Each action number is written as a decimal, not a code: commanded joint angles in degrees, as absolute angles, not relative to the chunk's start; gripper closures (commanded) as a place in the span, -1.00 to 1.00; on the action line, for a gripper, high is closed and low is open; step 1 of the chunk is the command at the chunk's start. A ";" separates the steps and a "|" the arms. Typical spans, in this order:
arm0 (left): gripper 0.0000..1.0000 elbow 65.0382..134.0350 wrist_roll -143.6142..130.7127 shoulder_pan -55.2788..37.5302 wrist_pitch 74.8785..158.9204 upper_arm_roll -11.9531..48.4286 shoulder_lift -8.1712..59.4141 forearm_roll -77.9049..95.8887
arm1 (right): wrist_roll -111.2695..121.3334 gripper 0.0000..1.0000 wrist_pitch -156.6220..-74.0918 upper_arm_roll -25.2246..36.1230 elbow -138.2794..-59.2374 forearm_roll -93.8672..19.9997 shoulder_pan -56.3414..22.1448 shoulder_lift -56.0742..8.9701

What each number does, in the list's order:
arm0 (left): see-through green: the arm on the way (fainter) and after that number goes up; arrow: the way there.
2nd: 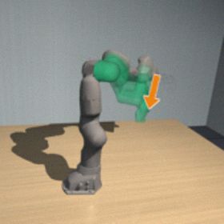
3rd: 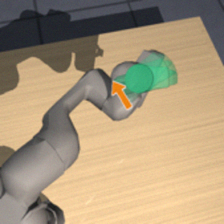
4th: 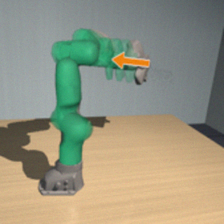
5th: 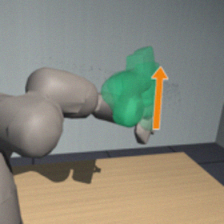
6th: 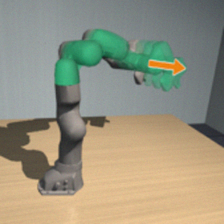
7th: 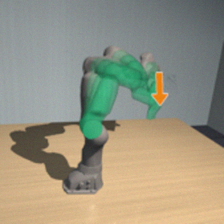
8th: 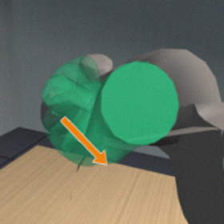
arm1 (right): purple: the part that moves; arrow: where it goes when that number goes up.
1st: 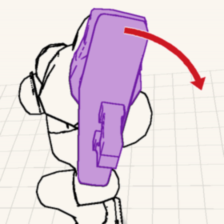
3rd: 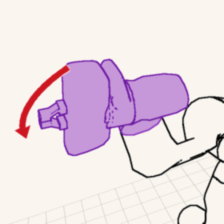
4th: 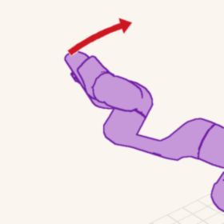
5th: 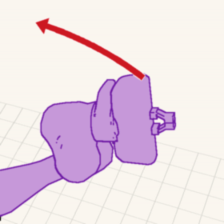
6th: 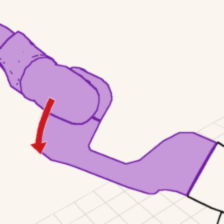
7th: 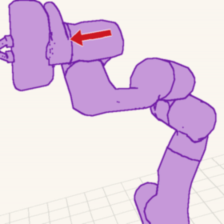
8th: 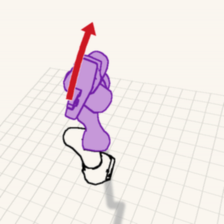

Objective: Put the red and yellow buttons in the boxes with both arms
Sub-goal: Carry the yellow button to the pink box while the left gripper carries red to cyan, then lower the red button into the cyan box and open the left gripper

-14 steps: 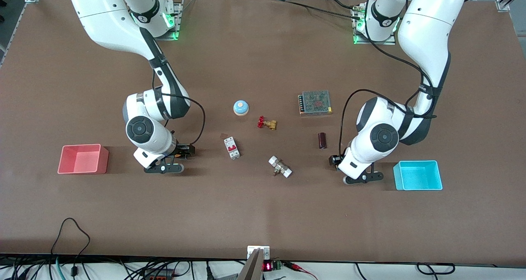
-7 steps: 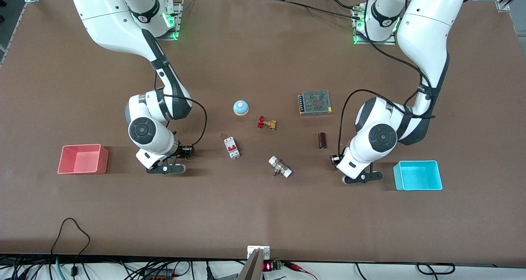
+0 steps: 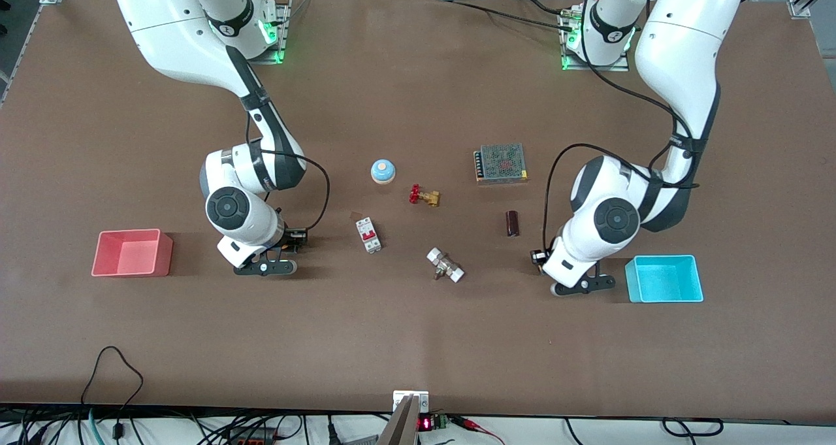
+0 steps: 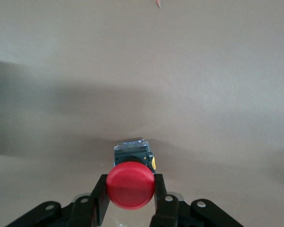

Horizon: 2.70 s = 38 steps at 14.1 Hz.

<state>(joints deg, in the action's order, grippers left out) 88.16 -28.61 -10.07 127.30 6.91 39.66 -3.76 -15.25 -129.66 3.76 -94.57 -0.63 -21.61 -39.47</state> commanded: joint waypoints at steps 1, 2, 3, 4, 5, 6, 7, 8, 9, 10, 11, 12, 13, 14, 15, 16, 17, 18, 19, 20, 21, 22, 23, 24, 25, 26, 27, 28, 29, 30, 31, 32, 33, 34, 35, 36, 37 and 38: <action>0.42 87.98 -25.50 -7.31 125.16 6.86 36.83 -4.92 | -15.21 0.27 -128.15 3.87 -93.78 -1.49 -21.71 -39.64; 0.43 87.98 -24.18 -6.16 125.07 6.86 36.39 -4.92 | -15.21 0.35 -127.80 3.95 -93.78 -1.49 -21.71 -39.38; 0.44 87.98 -22.86 -4.93 124.98 6.86 35.69 -4.92 | -15.12 0.41 -127.71 3.96 -93.69 -1.49 -21.71 -39.11; 0.44 88.07 -21.11 -3.62 124.81 6.86 35.07 -4.92 | -15.12 0.41 -127.53 3.96 -93.60 -1.41 -21.71 -38.33; 0.44 87.98 -18.92 -2.47 123.15 6.86 34.37 -4.92 | -15.12 0.41 -127.53 4.04 -93.52 -1.41 -21.45 -37.45; 0.44 87.80 -16.20 -0.98 122.09 6.86 33.58 -4.92 | -15.12 0.41 -127.36 4.39 -92.99 -1.41 -21.18 -36.14; 0.44 87.80 -13.30 0.86 121.91 6.86 33.05 -4.92 | -15.03 0.41 -126.83 4.66 -92.73 -1.23 -21.09 -35.08; 0.44 87.80 -10.75 2.36 121.47 6.94 32.61 -4.83 | -15.03 0.41 -125.61 5.53 -92.38 -1.23 -20.66 -33.76; 0.44 87.80 -8.37 3.59 121.38 6.94 32.43 -4.83 | -14.86 0.41 -123.42 6.41 -91.24 -1.32 -19.61 -33.05; 0.44 87.80 -6.35 4.91 121.38 6.94 32.43 -4.83 | -14.68 0.41 -120.27 6.68 -89.32 -1.32 -17.95 -32.87; 0.44 87.80 -4.24 5.97 121.38 6.94 32.43 -4.83 | -14.59 0.41 -117.45 6.68 -87.30 -1.32 -16.28 -32.70; 0.44 87.80 -1.78 7.19 121.38 6.86 32.52 -4.83 | -13.89 0.41 -114.64 6.68 -85.62 -1.23 -14.08 -32.70; 0.44 87.80 -0.28 7.82 121.46 6.86 32.78 -4.83 | -12.23 0.41 -113.57 6.68 -85.17 -1.06 -11.89 -32.70; 0.44 87.89 0.26 8.34 121.81 6.86 33.04 -4.83 | -9.52 0.41 -113.47 6.59 -85.17 -0.79 -9.69 -32.70; 0.44 87.89 0.70 9.05 121.99 6.86 33.74 -4.92 | -6.19 0.41 -113.47 6.59 -85.17 -0.70 -7.49 -32.70; 0.44 87.89 1.31 9.23 122.08 6.86 34.18 -4.92 | -3.28 0.40 -113.38 6.68 -85.17 -0.62 -5.47 -32.70; 0.44 87.98 1.67 9.75 122.17 6.86 34.62 -4.92 | -0.12 0.40 -113.20 6.59 -85.17 -0.53 -3.27 -32.70; 0.44 87.98 1.67 9.84 122.52 6.86 35.59 -4.92 | 2.52 0.40 -113.03 6.59 -85.25 -0.44 -1.08 -32.78; 0.44 88.15 1.76 9.93 123.22 6.77 36.55 -4.92 | 4.90 0.40 -113.03 6.59 -85.34 -0.44 0.42 -32.87; 0.44 88.15 1.67 10.11 123.66 6.85 37.43 -4.92 | 7.27 0.40 -113.03 6.68 -85.34 -0.35 1.66 -32.87; 0.44 88.24 1.67 10.28 123.84 6.86 38.14 -4.92 | 9.21 0.40 -113.03 6.68 -85.43 -0.35 2.71 -32.87; 0.44 88.16 1.67 10.37 124.10 6.86 38.84 -4.92 | 10.19 0.40 -112.94 6.68 -85.52 -0.09 3.59 -33.05; 0.44 88.24 1.67 10.46 125.15 6.77 39.28 -4.92 | 11.15 0.40 -113.03 6.68 -85.78 -0.09 4.65 -33.39; 0.43 88.24 1.67 10.89 125.50 6.77 39.64 -4.92 | 12.03 0.40 -113.03 6.68 -85.78 -0.09 5.35 -33.92; 0.42 88.24 1.76 10.99 125.59 6.77 39.99 -4.92 | 12.48 0.40 -113.03 6.68 -85.78 -0.09 5.62 -34.36; 0.41 88.16 1.67 10.99 125.60 6.77 40.16 -4.83 | 12.57 0.40 -113.29 6.68 -85.69 -0.09 5.80 -34.97; 0.32 88.07 1.67 10.99 125.60 6.85 40.25 -4.83 | 12.57 0.40 -113.55 6.68 -85.69 0.00 5.89 -35.24; 0.13 87.98 1.67 10.99 125.60 6.86 40.25 -4.83 | 12.57 0.40 -113.82 6.68 -85.69 1.13 5.89 -35.51; -0.04 87.98 1.67 10.99 125.60 6.86 40.25 -4.75 | 12.48 0.40 -113.99 6.68 -85.61 1.66 5.98 -36.20; -0.28 87.98 1.67 10.99 125.60 6.86 40.25 -4.66 | 12.48 0.40 -114.26 6.59 -85.34 1.67 6.76 -37.08; -0.38 87.89 1.67 10.90 125.60 6.86 40.25 -4.57 | 12.65 0.40 -115.56 6.59 -85.25 1.50 7.29 -37.87; -0.49 87.80 1.67 10.90 125.60 6.86 40.08 -4.57 | 12.66 0.40 -116.79 6.59 -85.34 1.67 7.21 -37.97; -0.59 87.72 1.50 10.90 125.60 6.86 39.82 -4.74 | 12.66 0.40 -117.68 6.59 -85.34 1.84 7.21 -38.23; -0.69 87.28 1.32 10.72 125.60 6.86 39.64 -4.75 | 12.66 0.40 -117.95 6.59 -85.34 1.85 7.21 -38.49; -0.74 85.54 1.06 10.55 125.51 6.86 39.38 -4.83 | 12.66 0.40 -118.12 6.59 -85.34 2.02 6.95 -39.11; -0.81 85.00 0.88 10.46 125.33 7.12 38.85 -4.83 | 12.66 0.40 -118.12 6.59 -85.34 1.93 6.94 -39.46; -0.90 85.34 0.88 10.37 125.33 7.47 37.46 -4.92 | 12.66 0.40 -118.12 6.59 -85.34 1.93 6.94 -39.81; -0.96 85.43 0.79 10.11 125.07 7.64 36.14 -4.92 | 12.66 0.40 -118.30 6.59 -85.34 1.85 7.03 -40.08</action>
<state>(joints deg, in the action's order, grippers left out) 85.03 0.76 10.31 126.13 7.01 39.31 -3.89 12.01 -118.18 7.26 -86.18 1.06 6.43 -39.30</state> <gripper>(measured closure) 0.048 0.577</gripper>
